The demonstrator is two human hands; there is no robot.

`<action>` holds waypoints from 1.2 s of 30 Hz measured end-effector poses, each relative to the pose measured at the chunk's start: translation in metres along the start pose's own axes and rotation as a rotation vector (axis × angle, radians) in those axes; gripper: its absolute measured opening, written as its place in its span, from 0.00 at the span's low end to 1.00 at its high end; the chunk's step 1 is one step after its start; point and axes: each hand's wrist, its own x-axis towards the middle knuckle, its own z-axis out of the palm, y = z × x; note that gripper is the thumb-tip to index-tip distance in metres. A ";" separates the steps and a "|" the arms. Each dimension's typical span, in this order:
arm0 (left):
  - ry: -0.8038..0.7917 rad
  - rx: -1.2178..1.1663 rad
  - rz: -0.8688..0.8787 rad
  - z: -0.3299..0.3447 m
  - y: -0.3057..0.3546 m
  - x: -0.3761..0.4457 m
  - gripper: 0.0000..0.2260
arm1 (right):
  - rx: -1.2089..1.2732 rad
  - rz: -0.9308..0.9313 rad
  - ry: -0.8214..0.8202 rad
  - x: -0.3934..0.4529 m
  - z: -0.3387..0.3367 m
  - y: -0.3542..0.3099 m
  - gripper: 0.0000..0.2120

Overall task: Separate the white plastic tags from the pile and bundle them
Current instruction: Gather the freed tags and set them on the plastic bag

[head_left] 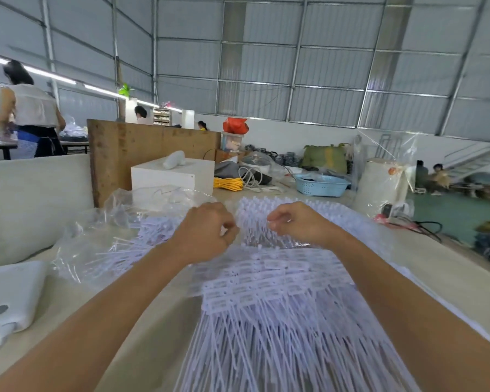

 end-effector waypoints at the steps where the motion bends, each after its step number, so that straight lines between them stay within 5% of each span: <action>1: -0.168 -0.083 0.051 0.001 0.019 0.001 0.11 | -0.009 0.017 0.012 -0.013 -0.008 0.011 0.10; 3: -0.441 -0.197 0.071 0.009 0.053 0.003 0.14 | -0.082 0.060 0.039 -0.037 -0.020 0.033 0.09; 6: -0.552 -0.121 0.039 0.026 0.077 0.005 0.21 | -0.080 0.121 0.083 -0.068 -0.031 0.059 0.08; 10: -0.415 0.069 -0.003 0.037 0.086 0.016 0.28 | -0.062 0.121 0.098 -0.094 -0.038 0.079 0.06; 15: -0.483 0.022 -0.050 0.047 0.092 0.028 0.14 | -0.071 0.075 0.041 -0.102 -0.031 0.076 0.17; 18: -0.404 -0.001 -0.018 0.041 0.100 0.036 0.10 | -0.107 0.021 0.089 -0.100 -0.027 0.072 0.13; 21: -0.297 -0.052 0.048 0.027 0.108 0.045 0.10 | 0.309 0.055 0.247 -0.097 -0.036 0.066 0.04; 24: -0.261 -0.014 0.109 0.020 0.117 0.052 0.09 | 0.677 0.058 0.205 -0.099 -0.049 0.059 0.08; 28: -0.283 -0.340 0.026 0.024 0.130 0.054 0.04 | 0.419 0.007 0.154 -0.103 -0.053 0.053 0.04; 36: -0.286 -0.690 -0.213 0.030 0.136 0.058 0.13 | 0.345 -0.103 0.325 -0.099 -0.048 0.047 0.07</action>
